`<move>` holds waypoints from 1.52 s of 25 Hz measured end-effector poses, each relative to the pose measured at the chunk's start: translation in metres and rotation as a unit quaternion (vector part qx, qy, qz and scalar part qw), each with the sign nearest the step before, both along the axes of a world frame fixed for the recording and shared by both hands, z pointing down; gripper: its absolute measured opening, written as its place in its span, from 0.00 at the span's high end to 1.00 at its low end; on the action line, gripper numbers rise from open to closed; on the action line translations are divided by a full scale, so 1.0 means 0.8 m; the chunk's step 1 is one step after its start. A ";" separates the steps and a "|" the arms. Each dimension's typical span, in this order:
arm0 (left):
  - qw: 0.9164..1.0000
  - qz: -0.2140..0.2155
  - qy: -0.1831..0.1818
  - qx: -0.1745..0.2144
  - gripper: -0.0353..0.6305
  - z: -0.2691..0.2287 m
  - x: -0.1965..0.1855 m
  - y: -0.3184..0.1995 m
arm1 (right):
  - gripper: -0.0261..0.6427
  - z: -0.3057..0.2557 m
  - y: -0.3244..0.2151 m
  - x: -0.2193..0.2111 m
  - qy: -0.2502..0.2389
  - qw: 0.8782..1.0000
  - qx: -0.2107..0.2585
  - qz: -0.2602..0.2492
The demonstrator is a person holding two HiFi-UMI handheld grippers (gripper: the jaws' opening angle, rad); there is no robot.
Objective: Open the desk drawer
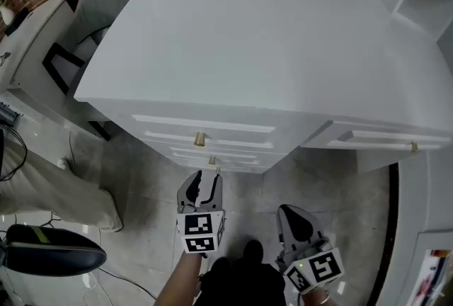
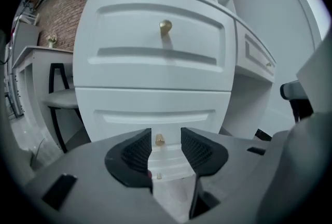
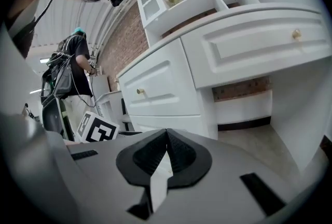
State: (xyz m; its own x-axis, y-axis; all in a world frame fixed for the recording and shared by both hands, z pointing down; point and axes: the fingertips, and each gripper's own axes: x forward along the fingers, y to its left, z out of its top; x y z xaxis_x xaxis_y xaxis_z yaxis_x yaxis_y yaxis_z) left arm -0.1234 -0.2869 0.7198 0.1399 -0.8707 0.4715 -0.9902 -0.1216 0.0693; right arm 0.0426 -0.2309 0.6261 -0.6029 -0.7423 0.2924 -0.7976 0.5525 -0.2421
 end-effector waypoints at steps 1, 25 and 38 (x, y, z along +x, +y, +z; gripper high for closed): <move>1.000 -0.001 -0.003 -0.005 0.71 0.015 -0.002 -0.006 | 0.95 0.008 0.000 0.000 -0.001 1.000 -0.003 -0.001; 0.999 -0.046 -0.002 -0.020 0.83 0.074 -0.008 -0.051 | 0.95 0.048 0.020 -0.008 0.016 1.000 -0.016 -0.022; 0.998 -0.039 0.001 -0.059 0.83 0.075 -0.005 0.020 | 0.95 0.016 0.058 -0.001 0.026 0.999 -0.036 -0.013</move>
